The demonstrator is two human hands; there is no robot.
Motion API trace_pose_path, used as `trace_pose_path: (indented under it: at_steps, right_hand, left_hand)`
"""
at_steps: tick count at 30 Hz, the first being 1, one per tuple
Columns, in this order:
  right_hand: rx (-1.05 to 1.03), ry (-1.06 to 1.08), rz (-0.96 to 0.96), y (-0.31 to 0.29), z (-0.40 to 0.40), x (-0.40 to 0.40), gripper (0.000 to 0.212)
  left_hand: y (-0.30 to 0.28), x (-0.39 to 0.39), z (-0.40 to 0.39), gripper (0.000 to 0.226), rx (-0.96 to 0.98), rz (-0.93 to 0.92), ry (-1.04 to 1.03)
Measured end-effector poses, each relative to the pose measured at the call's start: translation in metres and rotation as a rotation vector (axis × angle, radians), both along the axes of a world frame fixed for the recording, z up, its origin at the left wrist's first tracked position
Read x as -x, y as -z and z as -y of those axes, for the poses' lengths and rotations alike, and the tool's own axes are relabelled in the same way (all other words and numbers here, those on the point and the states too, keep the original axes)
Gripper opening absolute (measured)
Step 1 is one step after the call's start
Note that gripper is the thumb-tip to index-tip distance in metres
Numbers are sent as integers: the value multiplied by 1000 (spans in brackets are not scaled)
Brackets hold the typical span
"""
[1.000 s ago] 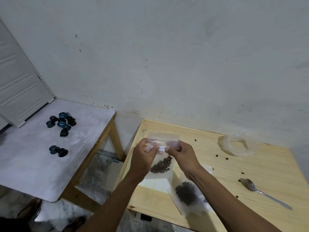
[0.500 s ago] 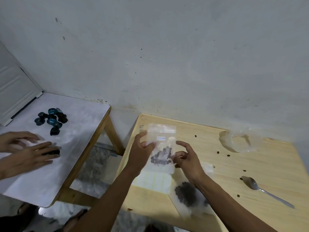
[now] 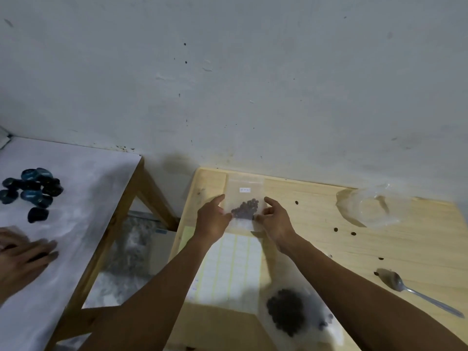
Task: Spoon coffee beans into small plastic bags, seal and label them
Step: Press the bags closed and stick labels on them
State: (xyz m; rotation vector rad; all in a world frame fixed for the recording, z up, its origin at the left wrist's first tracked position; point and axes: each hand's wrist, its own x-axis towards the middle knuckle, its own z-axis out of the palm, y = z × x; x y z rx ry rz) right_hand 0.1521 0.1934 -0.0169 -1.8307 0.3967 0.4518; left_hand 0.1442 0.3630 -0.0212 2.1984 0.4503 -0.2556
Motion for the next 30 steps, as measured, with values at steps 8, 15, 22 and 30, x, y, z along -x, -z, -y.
trace_pose_path:
  at_steps: [8,15,22,30]
  right_hand:
    - [141,-71,46,0,-6,-4,53]
    - [159,-93,109,-15,49,42,46]
    - [445,-143,236,-25,116,92,32]
    - [616,-219,69,-17,154,150,38]
  left_hand:
    - [10,-7,3,52,-110,-4,37]
    - [6,30,22,37,-22,108,187]
    - [-4,72,73,40,104,-51,475]
    - [5,109,108,66,-89,-156,615]
